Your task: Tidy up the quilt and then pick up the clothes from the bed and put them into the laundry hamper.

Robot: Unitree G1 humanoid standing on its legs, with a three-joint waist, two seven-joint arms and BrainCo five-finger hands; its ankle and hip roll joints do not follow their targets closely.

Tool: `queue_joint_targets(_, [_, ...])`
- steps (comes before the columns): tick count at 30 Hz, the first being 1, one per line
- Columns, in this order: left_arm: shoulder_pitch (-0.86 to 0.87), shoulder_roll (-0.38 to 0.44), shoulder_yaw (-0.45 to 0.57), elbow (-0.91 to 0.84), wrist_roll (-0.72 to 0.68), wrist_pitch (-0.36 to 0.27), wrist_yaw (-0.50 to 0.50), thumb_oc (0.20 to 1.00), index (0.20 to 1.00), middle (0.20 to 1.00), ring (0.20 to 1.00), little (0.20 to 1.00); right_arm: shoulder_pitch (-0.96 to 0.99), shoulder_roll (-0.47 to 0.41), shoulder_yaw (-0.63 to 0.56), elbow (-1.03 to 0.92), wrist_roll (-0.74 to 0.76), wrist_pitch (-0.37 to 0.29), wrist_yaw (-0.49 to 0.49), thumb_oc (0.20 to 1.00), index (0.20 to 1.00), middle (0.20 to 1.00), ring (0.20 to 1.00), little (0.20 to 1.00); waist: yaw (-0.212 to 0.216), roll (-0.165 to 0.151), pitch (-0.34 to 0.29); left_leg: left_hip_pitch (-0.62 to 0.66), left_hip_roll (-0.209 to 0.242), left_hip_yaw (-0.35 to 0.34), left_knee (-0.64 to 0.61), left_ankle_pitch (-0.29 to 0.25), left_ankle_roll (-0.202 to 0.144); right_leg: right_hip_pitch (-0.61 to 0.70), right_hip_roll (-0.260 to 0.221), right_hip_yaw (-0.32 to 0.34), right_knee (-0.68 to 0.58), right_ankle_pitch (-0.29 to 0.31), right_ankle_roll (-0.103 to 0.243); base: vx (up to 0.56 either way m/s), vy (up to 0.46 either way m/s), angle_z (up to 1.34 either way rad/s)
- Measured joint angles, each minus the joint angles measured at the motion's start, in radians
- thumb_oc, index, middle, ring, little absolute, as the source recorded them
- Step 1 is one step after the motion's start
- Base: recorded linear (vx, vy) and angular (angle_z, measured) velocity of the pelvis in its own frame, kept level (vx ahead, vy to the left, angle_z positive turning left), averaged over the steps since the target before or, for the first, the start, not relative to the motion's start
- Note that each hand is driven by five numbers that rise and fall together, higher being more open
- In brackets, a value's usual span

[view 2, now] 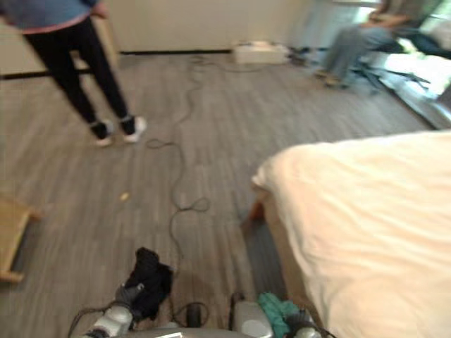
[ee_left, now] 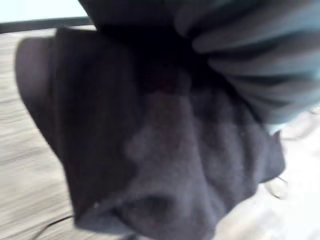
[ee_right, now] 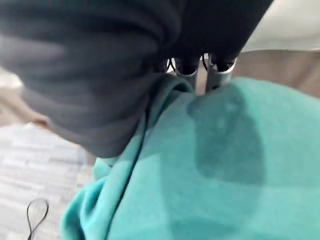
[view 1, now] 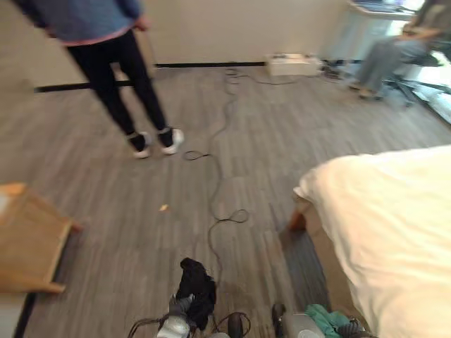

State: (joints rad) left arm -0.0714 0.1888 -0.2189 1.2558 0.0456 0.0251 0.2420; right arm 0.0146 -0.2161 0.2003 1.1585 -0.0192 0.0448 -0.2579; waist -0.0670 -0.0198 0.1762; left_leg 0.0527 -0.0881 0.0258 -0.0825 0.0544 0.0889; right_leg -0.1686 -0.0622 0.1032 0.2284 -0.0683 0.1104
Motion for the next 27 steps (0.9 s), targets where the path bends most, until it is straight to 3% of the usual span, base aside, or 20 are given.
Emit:
queue_joint_targets(2, [0.045, 0.013, 0.011, -0.002, -0.005, 0.005, 0.005, 0.200, 0.200, 0.200, 0.200, 0.200, -0.018, 0.005, 0.003, 0.005, 0.000, 0.000, 0.003, 0.200, 0.200, 0.200, 0.200, 0.200, 0.028, 0.009, 0.000, 0.004, 0.008, 0.022, 0.000, 0.005, -0.014, 0.030, 0.000, -0.027, -0.056, 0.079, -0.046, 0.10, -0.054, 0.47])
queue_joint_targets(3, [0.055, 0.017, 0.013, -0.002, -0.005, 0.005, 0.007, 0.200, 0.200, 0.200, 0.200, 0.200, -0.020, 0.005, 0.003, 0.002, 0.000, -0.003, 0.004, 0.200, 0.200, 0.200, 0.200, 0.200, 0.038, 0.010, 0.000, 0.006, 0.011, 0.024, 0.001, 0.019, -0.020, 0.043, 0.004, -0.029, -0.082, 0.090, -0.054, 0.07, -0.011, -0.05])
queue_joint_targets(4, [0.073, 0.008, 0.051, -0.040, -0.044, -0.018, 0.009, 0.200, 0.200, 0.200, 0.200, 0.200, -0.015, 0.004, 0.004, -0.005, -0.001, 0.001, 0.015, 0.200, 0.200, 0.200, 0.200, 0.200, 0.045, 0.022, -0.004, 0.047, 0.072, 0.027, -0.001, -0.042, -0.073, 0.188, 0.047, -0.058, -0.312, 0.169, -0.068, 0.07, -0.060, -0.10])
queue_joint_targets(5, [0.059, 0.015, -0.016, -0.030, 0.052, -0.014, -0.007, 0.200, 0.200, 0.200, 0.200, 0.200, -0.014, 0.002, 0.006, 0.010, -0.018, 0.000, 0.021, 0.200, 0.200, 0.200, 0.200, 0.200, 0.043, 0.022, 0.000, 0.052, 0.075, 0.046, 0.000, -0.043, -0.073, 0.198, 0.046, -0.077, -0.309, 0.169, -0.068, 0.07, -0.060, 0.00])
queue_joint_targets(8, [0.043, 0.014, -0.107, -0.029, 0.158, -0.015, -0.037, 0.200, 0.200, 0.200, 0.200, 0.200, -0.012, 0.001, 0.006, 0.039, -0.021, 0.001, 0.024, 0.200, 0.200, 0.200, 0.200, 0.200, 0.043, 0.026, 0.003, 0.064, 0.082, 0.056, -0.001, -0.045, -0.077, 0.211, 0.047, -0.095, -0.307, 0.163, -0.075, 0.11, -0.096, 0.13])
queue_joint_targets(12, [0.043, 0.012, -0.108, -0.028, 0.172, -0.016, -0.050, 0.200, 0.200, 0.200, 0.200, 0.200, -0.021, -0.002, 0.007, 0.038, -0.023, 0.000, 0.031, 0.200, 0.200, 0.200, 0.200, 0.200, 0.050, 0.037, 0.009, 0.074, 0.100, 0.098, 0.000, -0.056, -0.094, 0.204, 0.057, -0.102, -0.304, 0.154, -0.089, 0.08, -0.102, -0.26])
queue_joint_targets(13, [0.041, 0.010, -0.105, -0.027, 0.171, -0.016, -0.053, 0.200, 0.200, 0.200, 0.200, 0.200, -0.030, -0.007, 0.008, 0.037, -0.024, 0.000, 0.037, 0.200, 0.200, 0.200, 0.200, 0.200, 0.050, 0.050, 0.012, 0.074, 0.115, 0.110, 0.002, -0.066, -0.112, 0.198, 0.069, -0.113, -0.296, 0.149, -0.095, 0.05, -0.261, -0.59])
queue_joint_targets(14, [0.038, 0.017, -0.091, -0.010, 0.170, -0.018, -0.056, 0.200, 0.200, 0.200, 0.200, 0.200, -0.048, -0.006, 0.011, 0.039, -0.024, 0.002, 0.045, 0.200, 0.200, 0.200, 0.200, 0.200, 0.081, 0.055, 0.023, 0.036, 0.138, 0.139, 0.095, -0.077, -0.158, 0.153, 0.085, -0.168, -0.175, 0.089, -0.145, 0.04, -0.284, -0.73])
queue_joint_targets(15, [0.030, 0.037, -0.078, -0.010, 0.169, -0.018, -0.055, 0.200, 0.200, 0.200, 0.200, 0.200, -0.053, 0.004, 0.017, 0.038, -0.024, 0.001, 0.046, 0.200, 0.200, 0.200, 0.200, 0.200, 0.106, 0.014, 0.032, -0.057, 0.129, 0.160, 0.288, -0.085, -0.178, 0.116, 0.069, -0.196, -0.066, 0.048, -0.174, -0.01, -0.168, -0.60])
queue_joint_targets(16, [0.015, 0.053, -0.085, -0.006, 0.168, -0.016, -0.051, 0.200, 0.200, 0.200, 0.200, 0.200, -0.051, 0.005, 0.028, 0.036, -0.025, 0.000, 0.050, 0.200, 0.200, 0.200, 0.200, 0.200, 0.107, -0.026, 0.044, -0.150, 0.123, 0.154, 0.462, -0.057, -0.216, 0.123, 0.042, -0.204, -0.064, -0.003, -0.196, 0.16, -0.176, -0.16])
queue_joint_targets(17, [-0.002, 0.048, -0.072, 0.013, 0.163, -0.013, -0.050, 0.200, 0.200, 0.200, 0.200, 0.200, -0.052, -0.018, 0.034, 0.033, -0.038, 0.001, 0.049, 0.200, 0.200, 0.200, 0.200, 0.200, 0.108, -0.036, 0.050, -0.245, 0.127, 0.100, 0.653, 0.009, -0.241, 0.140, 0.024, -0.201, -0.082, -0.007, -0.200, 0.26, -0.118, 0.02])
queue_joint_targets(19, [-0.003, 0.037, -0.072, 0.019, 0.163, -0.013, -0.048, 0.200, 0.200, 0.200, 0.200, 0.200, -0.058, -0.043, 0.045, 0.034, -0.050, 0.001, 0.055, 0.200, 0.200, 0.200, 0.200, 0.200, 0.117, -0.028, 0.062, -0.326, 0.140, 0.080, 0.748, 0.023, -0.216, 0.174, 0.041, -0.185, -0.118, -0.008, -0.207, 0.30, -0.050, 0.00])
queue_joint_targets(20, [-0.010, 0.033, -0.070, 0.020, 0.163, -0.010, -0.046, 0.200, 0.200, 0.200, 0.200, 0.200, -0.063, -0.039, 0.044, 0.038, -0.050, 0.002, 0.058, 0.200, 0.200, 0.200, 0.200, 0.200, 0.122, -0.023, 0.069, -0.341, 0.144, 0.085, 0.725, 0.018, -0.208, 0.186, 0.044, -0.174, -0.137, -0.007, -0.208, 0.53, 0.116, -0.13])
queue_joint_targets(22, [-0.013, 0.009, -0.069, 0.007, 0.163, -0.003, -0.044, 0.200, 0.200, 0.200, 0.200, 0.200, -0.075, -0.032, 0.046, 0.040, -0.050, 0.002, 0.059, 0.200, 0.200, 0.200, 0.200, 0.200, 0.135, -0.006, 0.088, -0.339, 0.147, 0.182, 0.455, 0.012, -0.192, 0.236, 0.054, -0.147, -0.242, 0.009, -0.170, 0.63, 0.171, -0.26])
queue_joint_targets(23, [-0.001, -0.004, -0.070, 0.008, 0.164, -0.002, -0.043, 0.200, 0.200, 0.200, 0.200, 0.200, -0.078, -0.033, 0.047, 0.047, -0.049, -0.001, 0.059, 0.200, 0.200, 0.200, 0.200, 0.200, 0.139, 0.021, 0.078, -0.305, 0.155, 0.227, 0.197, 0.025, -0.184, 0.278, 0.078, -0.161, -0.307, -0.009, -0.126, 0.77, 0.181, -0.38])
queue_joint_targets(24, [-0.002, -0.007, -0.065, 0.009, 0.164, 0.000, -0.044, 0.200, 0.200, 0.200, 0.200, 0.200, -0.074, -0.027, 0.056, 0.045, -0.048, -0.006, 0.061, 0.200, 0.200, 0.200, 0.200, 0.200, 0.147, 0.031, 0.087, -0.281, 0.159, 0.239, 0.030, 0.080, -0.189, 0.286, 0.105, -0.181, -0.310, 0.081, -0.199, 0.56, 0.111, -0.30])
queue_joint_targets(26, [0.010, -0.013, -0.067, 0.011, 0.172, 0.002, -0.046, 0.200, 0.200, 0.200, 0.200, 0.200, -0.055, -0.023, 0.066, 0.058, -0.047, -0.007, 0.064, 0.200, 0.200, 0.200, 0.200, 0.200, 0.143, 0.055, 0.080, -0.288, 0.182, 0.246, -0.004, 0.100, -0.197, 0.306, 0.147, -0.201, -0.317, 0.022, -0.193, 0.76, 0.124, -0.08])
queue_joint_targets(27, [0.013, -0.012, -0.041, 0.043, 0.172, 0.004, -0.047, 0.200, 0.200, 0.200, 0.200, 0.200, -0.051, -0.011, 0.081, 0.090, -0.046, -0.005, 0.074, 0.200, 0.200, 0.200, 0.200, 0.200, 0.163, 0.037, 0.078, -0.292, 0.177, 0.259, -0.002, 0.109, -0.181, 0.343, 0.153, -0.202, -0.318, 0.001, -0.216, 0.88, 0.138, -0.04])
